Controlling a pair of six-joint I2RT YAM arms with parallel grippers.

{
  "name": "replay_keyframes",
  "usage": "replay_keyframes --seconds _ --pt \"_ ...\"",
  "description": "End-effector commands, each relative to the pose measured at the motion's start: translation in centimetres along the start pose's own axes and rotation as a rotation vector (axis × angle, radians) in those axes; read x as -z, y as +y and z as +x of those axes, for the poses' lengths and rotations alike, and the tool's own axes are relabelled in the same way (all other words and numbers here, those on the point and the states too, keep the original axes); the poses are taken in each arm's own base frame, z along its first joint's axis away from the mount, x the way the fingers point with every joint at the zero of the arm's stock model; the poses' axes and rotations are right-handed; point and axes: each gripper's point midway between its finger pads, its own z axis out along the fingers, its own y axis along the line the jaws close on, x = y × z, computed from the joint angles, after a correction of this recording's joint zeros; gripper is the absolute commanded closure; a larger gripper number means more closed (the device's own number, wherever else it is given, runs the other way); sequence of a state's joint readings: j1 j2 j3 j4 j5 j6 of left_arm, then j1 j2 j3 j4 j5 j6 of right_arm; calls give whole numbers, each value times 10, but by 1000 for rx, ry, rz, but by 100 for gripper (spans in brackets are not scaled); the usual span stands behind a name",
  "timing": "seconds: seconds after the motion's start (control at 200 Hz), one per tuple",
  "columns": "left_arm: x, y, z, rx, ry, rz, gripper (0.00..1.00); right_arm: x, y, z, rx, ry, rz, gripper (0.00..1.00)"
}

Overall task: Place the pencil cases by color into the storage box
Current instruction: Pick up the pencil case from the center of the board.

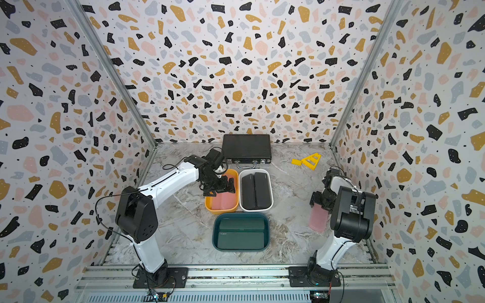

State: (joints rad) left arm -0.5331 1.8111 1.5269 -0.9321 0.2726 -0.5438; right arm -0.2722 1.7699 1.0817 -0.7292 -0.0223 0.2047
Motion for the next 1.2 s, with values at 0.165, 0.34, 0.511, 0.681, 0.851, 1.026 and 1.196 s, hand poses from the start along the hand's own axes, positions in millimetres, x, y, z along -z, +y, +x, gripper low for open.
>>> replay_keyframes --seconds 0.165,0.34,0.511,0.681,0.851,1.026,1.196 --pt "25 -2 -3 -70 -84 11 0 0 6 19 5 60 -22 29" --pt "39 1 -4 -98 -144 2 0 26 14 10 14 1 -69 30" --pt "51 7 -3 -104 -192 -6 0 59 29 1 38 -67 -117 32" --pt "60 21 -2 -86 -236 -6 0 93 61 -1 127 -120 -148 32" --pt "68 42 -3 -20 -265 30 0 124 96 2 222 -170 -163 32" --pt "76 66 -2 51 -288 27 0 146 131 10 299 -209 -178 32" --pt "88 82 -1 106 -337 28 0 159 171 25 374 -232 -190 33"
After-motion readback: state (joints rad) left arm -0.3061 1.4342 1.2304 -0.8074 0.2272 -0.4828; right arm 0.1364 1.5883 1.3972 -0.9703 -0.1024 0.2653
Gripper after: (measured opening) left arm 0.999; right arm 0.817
